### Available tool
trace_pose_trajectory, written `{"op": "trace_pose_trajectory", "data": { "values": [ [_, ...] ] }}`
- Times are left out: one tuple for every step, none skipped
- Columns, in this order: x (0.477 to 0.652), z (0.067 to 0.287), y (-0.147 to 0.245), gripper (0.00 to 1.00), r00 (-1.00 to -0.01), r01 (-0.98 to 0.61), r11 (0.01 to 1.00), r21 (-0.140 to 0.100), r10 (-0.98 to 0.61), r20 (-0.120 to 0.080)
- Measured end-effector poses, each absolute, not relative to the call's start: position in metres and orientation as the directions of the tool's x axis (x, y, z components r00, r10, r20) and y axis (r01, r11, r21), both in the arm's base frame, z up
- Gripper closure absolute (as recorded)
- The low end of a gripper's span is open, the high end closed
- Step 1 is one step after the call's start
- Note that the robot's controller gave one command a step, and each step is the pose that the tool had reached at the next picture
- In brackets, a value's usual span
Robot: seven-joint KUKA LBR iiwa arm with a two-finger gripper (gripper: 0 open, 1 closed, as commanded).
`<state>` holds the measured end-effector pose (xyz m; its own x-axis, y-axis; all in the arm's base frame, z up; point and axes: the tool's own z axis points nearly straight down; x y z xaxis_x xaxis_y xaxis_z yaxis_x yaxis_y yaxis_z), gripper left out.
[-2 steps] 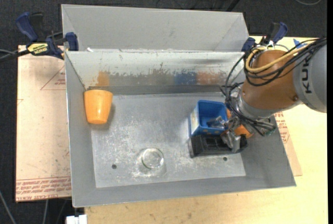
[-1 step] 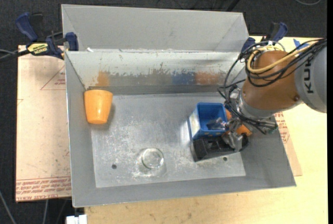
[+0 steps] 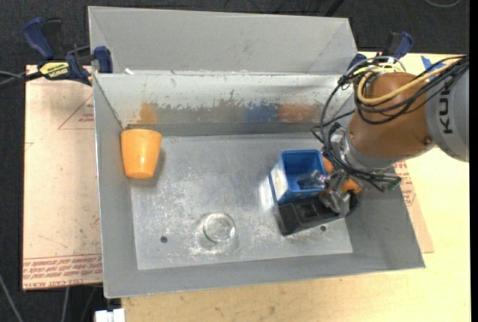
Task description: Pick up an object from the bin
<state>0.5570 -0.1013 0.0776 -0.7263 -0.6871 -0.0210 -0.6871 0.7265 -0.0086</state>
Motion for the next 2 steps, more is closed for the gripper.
{"op": "trace_pose_trajectory", "data": {
  "values": [
    [0.557,0.091,-0.101,1.0,-0.724,-0.69,0.724,-0.009,-0.69,-0.022],
    [0.557,0.108,-0.1,1.0,-0.744,-0.668,0.744,-0.005,-0.668,-0.022]
  ]
}}
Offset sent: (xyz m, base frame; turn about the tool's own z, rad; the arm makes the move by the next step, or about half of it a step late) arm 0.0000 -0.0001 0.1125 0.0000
